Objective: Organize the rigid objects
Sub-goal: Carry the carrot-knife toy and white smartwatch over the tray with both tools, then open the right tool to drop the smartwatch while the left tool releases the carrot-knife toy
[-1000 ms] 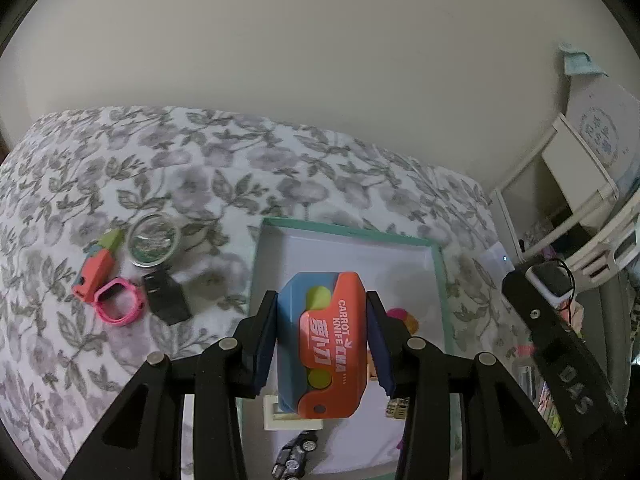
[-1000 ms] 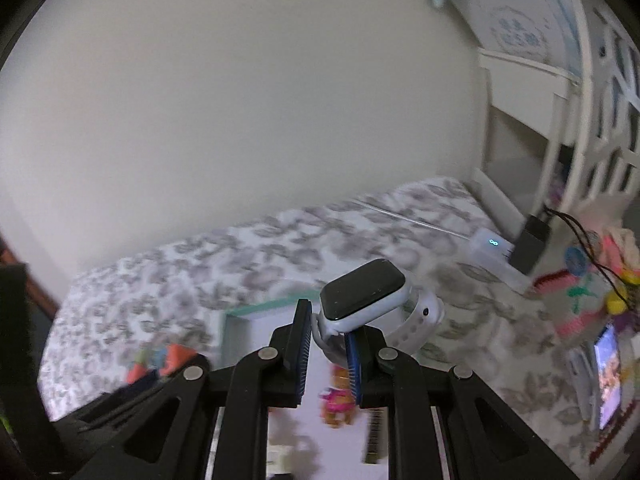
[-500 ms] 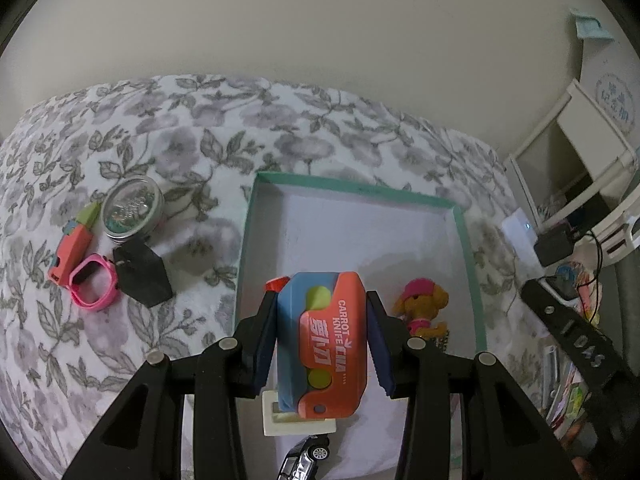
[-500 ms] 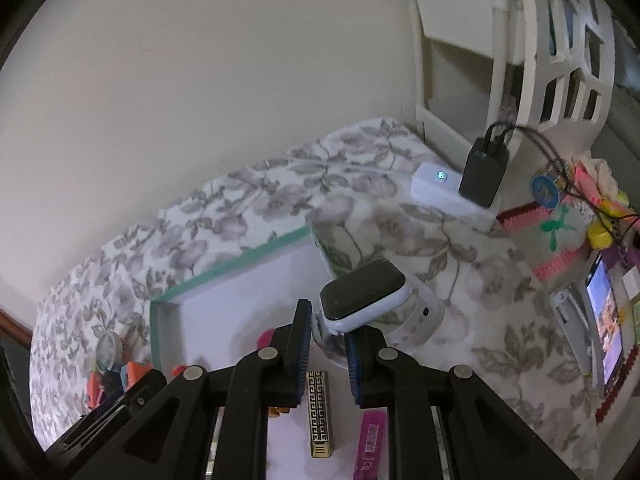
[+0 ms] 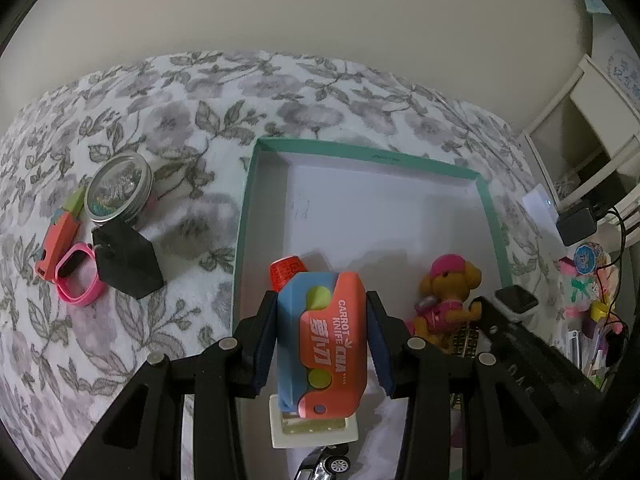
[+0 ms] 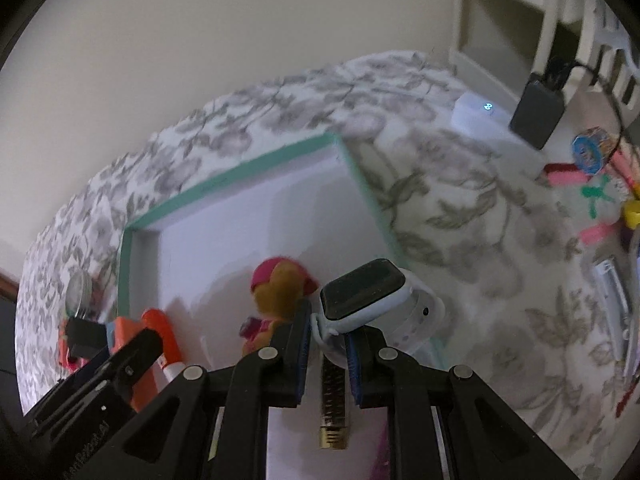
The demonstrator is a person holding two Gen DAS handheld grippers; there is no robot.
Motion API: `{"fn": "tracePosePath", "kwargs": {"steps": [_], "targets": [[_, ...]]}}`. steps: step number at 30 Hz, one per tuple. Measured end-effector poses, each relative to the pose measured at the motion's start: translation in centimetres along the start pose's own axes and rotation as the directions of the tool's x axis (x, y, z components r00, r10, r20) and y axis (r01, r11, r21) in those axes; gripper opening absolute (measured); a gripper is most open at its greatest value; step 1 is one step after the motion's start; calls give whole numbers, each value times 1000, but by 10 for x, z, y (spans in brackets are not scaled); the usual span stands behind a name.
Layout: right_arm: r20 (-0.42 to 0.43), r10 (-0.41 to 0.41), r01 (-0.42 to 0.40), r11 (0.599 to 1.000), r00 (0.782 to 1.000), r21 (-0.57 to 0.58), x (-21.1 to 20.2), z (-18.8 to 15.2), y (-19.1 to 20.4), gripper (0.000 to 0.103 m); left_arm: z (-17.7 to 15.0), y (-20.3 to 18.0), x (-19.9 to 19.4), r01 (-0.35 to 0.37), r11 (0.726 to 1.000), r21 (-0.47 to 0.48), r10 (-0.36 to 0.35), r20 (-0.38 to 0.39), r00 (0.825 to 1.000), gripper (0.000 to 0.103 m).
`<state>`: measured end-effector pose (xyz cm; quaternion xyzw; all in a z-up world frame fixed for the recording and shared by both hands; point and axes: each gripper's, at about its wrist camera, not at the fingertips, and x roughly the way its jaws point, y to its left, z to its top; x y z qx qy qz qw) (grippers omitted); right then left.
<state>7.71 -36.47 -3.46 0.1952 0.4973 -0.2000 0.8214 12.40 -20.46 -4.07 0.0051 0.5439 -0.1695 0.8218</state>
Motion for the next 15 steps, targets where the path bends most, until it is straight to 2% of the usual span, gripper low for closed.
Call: {"fn": "tracePosePath", "kwargs": {"steps": [8, 15], "targets": [[-4, -25, 25, 998, 1000, -54, 4, -4, 11, 18, -3, 0, 10, -1, 1000, 7, 1, -23, 1000, 44], [-13, -29, 29, 998, 999, -47, 3, -4, 12, 20, -4, 1, 12, -7, 1000, 3, 7, -34, 999, 44]]}}
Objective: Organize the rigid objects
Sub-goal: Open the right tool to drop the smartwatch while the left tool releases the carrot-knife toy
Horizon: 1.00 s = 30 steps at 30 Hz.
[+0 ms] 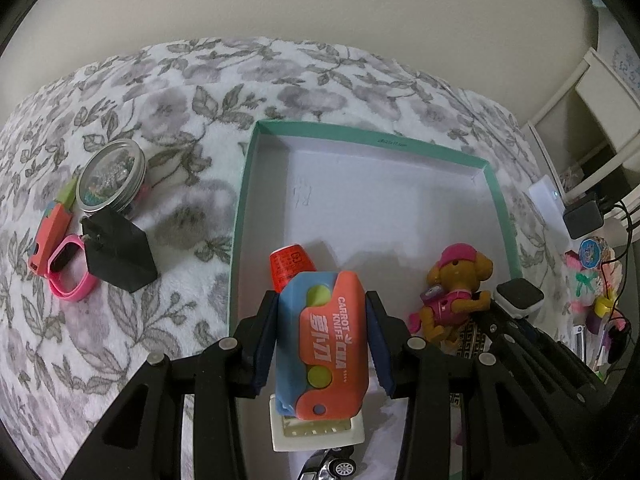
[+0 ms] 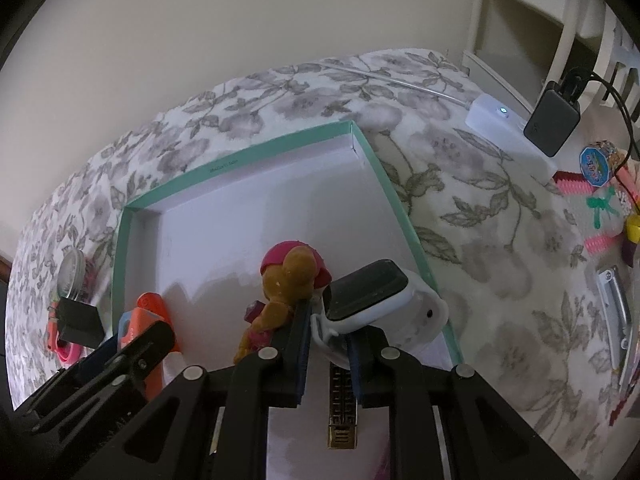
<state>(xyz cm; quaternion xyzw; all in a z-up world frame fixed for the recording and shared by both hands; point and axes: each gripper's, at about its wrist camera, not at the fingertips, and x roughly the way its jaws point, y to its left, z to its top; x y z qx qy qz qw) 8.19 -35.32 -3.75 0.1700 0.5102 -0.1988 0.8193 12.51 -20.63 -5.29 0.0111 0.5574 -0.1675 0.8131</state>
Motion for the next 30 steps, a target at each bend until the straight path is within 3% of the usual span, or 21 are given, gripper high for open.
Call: {"fn": "tracePosePath", "kwargs": {"steps": [10, 17, 23, 25, 26, 28, 30], "targets": [[-15, -9, 9, 1000, 1000, 9, 1, 1, -2, 20, 4, 3, -7, -13, 1000, -8, 13, 13, 1000, 44], [-4, -17, 17, 1000, 1000, 19, -7, 4, -4, 32, 7, 5, -15, -19, 1000, -13, 20, 29, 999, 52], [32, -19, 19, 1000, 999, 8, -20, 8, -1, 34, 10, 11, -25, -13, 999, -38, 15, 47, 999, 54], [42, -19, 19, 1000, 999, 2, -24, 9, 1, 34, 11, 14, -29, -7, 999, -54, 10, 55, 998, 71], [49, -21, 21, 1000, 999, -2, -27, 9, 2, 34, 12, 16, -30, -5, 998, -61, 9, 61, 998, 74], [58, -22, 23, 1000, 998, -8, -31, 10, 3, 34, 12, 20, -34, 0, 997, -77, 6, 71, 997, 75], [69, -24, 25, 1000, 997, -17, -35, 11, 5, 40, 13, 23, -35, 1, 996, -87, 5, 76, 997, 75]]}}
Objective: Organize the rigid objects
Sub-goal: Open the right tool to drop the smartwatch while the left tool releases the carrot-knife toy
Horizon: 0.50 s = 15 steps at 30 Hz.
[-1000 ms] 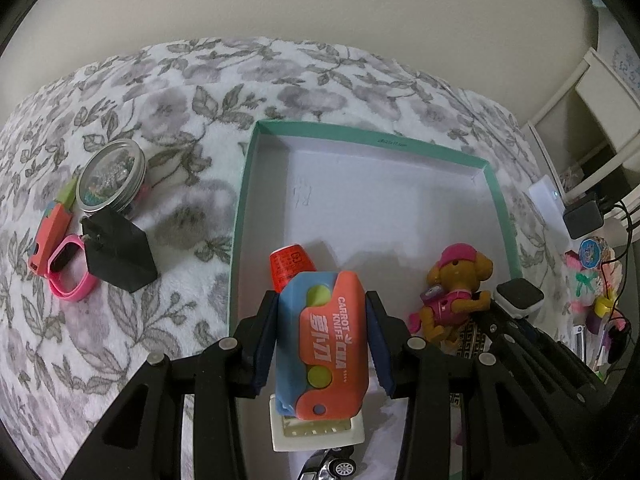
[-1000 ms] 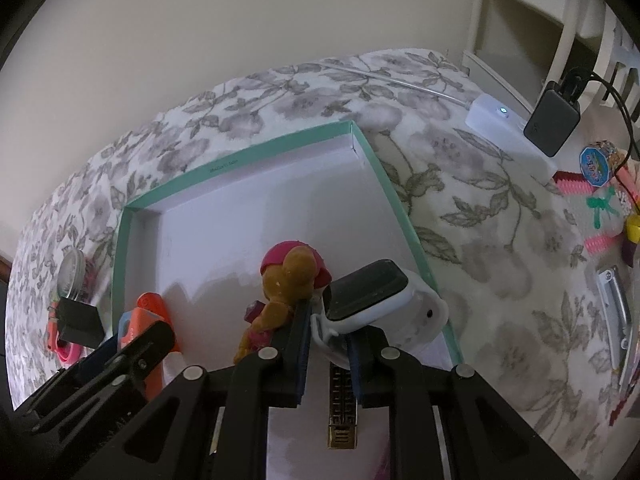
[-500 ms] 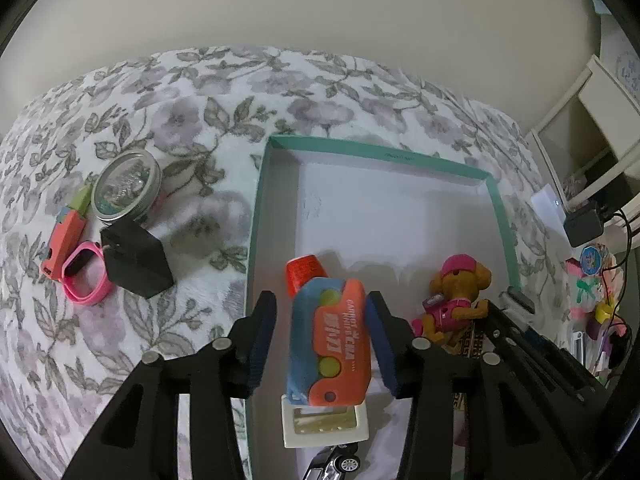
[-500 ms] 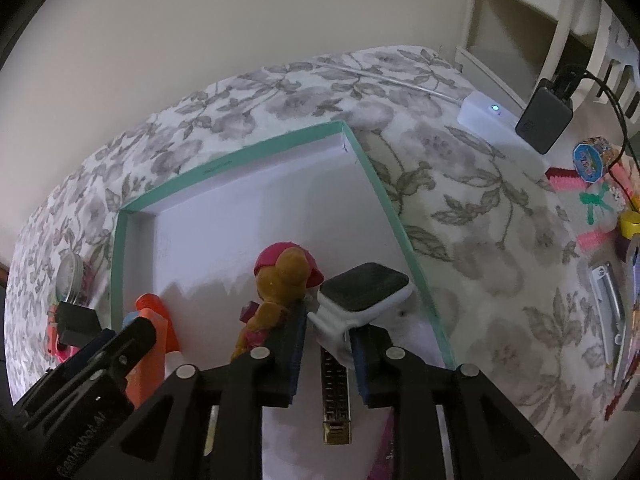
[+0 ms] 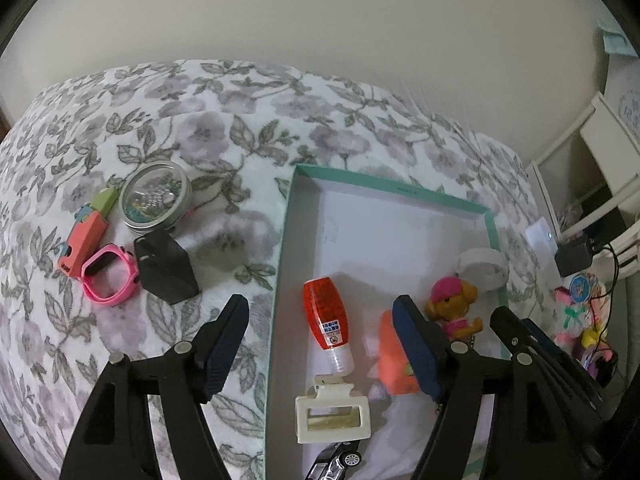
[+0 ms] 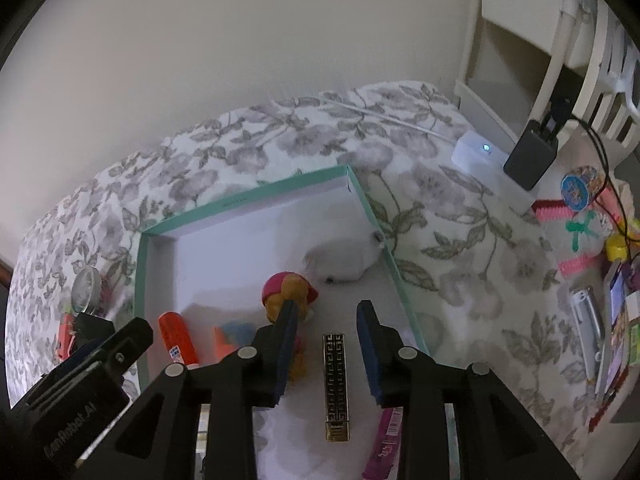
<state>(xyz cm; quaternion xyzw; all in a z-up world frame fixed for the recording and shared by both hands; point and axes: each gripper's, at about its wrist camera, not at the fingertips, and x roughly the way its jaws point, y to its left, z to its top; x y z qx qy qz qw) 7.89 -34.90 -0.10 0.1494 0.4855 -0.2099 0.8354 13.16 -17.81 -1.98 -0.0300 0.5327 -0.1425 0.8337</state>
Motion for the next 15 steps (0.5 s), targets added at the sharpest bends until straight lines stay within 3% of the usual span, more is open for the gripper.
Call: {"fn": "tracePosePath", "kwargs": {"steps": [2, 5, 7, 15], "targets": [[12, 0, 0, 1000, 1000, -10, -4, 1, 2, 55, 0, 3, -2, -15, 1000, -7, 15, 15, 1000, 78], [21, 2, -1, 1000, 1000, -28, -7, 1, 5, 59, 0, 8, -3, -34, 999, -18, 35, 31, 999, 83], [25, -3, 4, 999, 1000, -38, -7, 1, 7, 65, 0, 12, -3, -49, 998, -26, 50, 38, 998, 92], [43, -20, 23, 997, 999, -73, -7, 0, 11, 85, 1, 23, -5, -106, 993, -43, 109, 76, 991, 100]]}}
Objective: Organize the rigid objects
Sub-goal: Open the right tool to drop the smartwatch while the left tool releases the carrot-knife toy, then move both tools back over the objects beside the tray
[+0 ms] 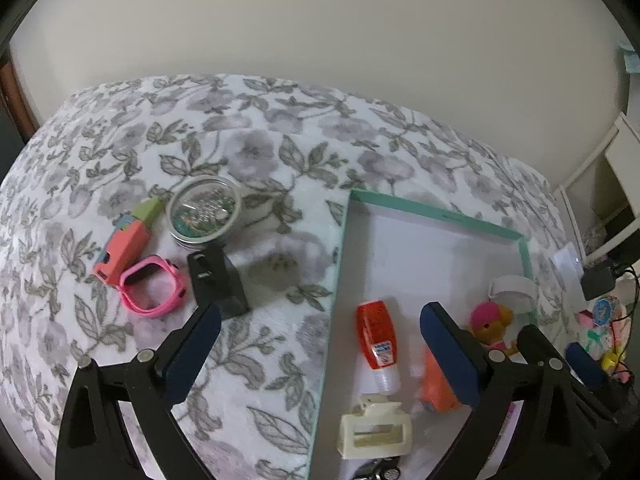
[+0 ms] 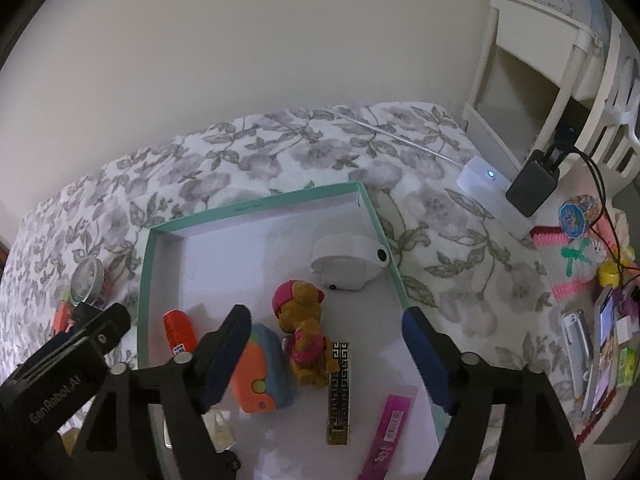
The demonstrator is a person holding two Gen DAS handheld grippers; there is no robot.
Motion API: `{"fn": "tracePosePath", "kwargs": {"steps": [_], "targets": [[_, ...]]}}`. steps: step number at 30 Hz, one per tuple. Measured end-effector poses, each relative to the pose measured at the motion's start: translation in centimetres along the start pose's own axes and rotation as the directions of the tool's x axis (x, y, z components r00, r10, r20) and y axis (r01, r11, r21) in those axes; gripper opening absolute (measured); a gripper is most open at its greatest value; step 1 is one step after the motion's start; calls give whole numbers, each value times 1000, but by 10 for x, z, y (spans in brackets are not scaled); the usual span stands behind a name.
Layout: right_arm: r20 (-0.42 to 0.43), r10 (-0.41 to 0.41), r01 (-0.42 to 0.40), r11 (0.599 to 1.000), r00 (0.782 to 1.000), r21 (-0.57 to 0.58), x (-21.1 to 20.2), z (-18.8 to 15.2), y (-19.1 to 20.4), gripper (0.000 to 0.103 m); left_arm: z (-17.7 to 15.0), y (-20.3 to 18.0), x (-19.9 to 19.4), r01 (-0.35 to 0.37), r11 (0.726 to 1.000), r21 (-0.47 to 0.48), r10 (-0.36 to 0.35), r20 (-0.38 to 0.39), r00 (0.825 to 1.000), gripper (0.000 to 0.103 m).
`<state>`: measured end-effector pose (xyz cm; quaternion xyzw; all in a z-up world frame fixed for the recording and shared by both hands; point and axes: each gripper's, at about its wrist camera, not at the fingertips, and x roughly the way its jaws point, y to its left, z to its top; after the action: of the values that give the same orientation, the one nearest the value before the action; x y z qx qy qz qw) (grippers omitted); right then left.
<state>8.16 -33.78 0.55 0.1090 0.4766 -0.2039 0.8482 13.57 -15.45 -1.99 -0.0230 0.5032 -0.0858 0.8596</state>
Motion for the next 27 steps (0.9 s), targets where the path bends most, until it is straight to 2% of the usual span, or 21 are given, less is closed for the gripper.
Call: {"fn": "tracePosePath", "kwargs": {"steps": [2, 8, 19, 24, 27], "targets": [[6, -2, 3, 1000, 1000, -10, 0, 0, 1, 94, 1, 2, 0, -13, 1000, -2, 13, 2, 1000, 100], [8, -12, 13, 999, 1000, -41, 1, 0, 5, 103, 1, 8, 1, -34, 999, -15, 34, 5, 999, 100], [0, -22, 22, 997, 1000, -72, 4, 0, 11, 103, 4, 15, 0, -47, 998, -31, 48, 20, 999, 100], [-1, -17, 17, 995, 1000, -96, 4, -1, 18, 103, 6, 23, -3, -40, 997, -71, 42, 27, 999, 100], [-1, 14, -14, 995, 1000, -101, 1, -1, 25, 103, 7, 32, -6, -30, 994, -103, 33, 34, 999, 100]]}}
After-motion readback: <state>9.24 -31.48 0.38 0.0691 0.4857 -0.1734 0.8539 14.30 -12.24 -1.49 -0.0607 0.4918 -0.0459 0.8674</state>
